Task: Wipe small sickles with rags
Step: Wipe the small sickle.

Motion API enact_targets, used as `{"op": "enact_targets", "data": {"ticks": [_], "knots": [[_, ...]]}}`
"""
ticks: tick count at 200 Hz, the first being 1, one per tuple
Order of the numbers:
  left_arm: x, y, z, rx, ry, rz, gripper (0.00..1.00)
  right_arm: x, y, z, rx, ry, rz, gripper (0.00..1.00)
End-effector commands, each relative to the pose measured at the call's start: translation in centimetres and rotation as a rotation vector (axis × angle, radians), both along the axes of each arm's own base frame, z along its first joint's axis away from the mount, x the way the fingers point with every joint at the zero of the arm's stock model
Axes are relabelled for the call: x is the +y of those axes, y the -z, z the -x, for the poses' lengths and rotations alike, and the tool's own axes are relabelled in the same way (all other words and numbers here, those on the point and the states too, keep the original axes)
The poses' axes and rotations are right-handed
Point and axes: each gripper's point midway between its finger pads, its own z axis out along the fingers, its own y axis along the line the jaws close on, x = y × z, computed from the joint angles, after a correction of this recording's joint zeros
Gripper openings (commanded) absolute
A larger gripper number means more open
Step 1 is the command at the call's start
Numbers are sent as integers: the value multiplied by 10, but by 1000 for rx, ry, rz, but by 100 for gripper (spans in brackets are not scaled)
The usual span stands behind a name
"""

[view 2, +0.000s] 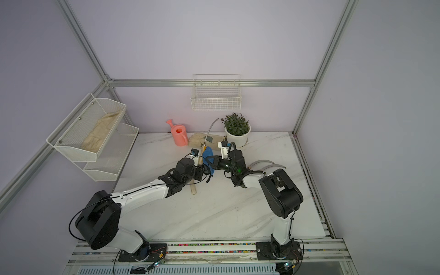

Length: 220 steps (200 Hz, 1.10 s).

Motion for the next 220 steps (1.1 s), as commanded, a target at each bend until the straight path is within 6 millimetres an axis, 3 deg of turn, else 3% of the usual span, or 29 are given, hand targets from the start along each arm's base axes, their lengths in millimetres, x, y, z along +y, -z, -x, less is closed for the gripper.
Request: {"op": "enact_targets", "data": {"ticks": [1,24,70,94,132,156,178,220], "knots": [[-46,-35,22,-76,219,121,0,-3,-41,-17,-78,14,-36,0],[-46,-37,23,-79,228,124,0,-7,-49,-27,-87,30,-33,0],[-48,-38,26,-80,242,135,0,-17,-46,-33,-85,52,-28,0],[-46,-38,25,-83,234,128,0,-15,-43,-17,-74,5,-64,0],[-41,-37,20,-93,196,107,0,-8,-14,17,-26,-47,-104,0],[-44,-34,20,-83,206,108,0,-2,-8,23,-5,-83,-128,0],[-46,-33,20,-76,214,110,0,-3,-22,18,-33,-67,-121,0],[-44,-34,21,-81,211,106,0,-11,-73,8,-116,-32,-125,0]]}}
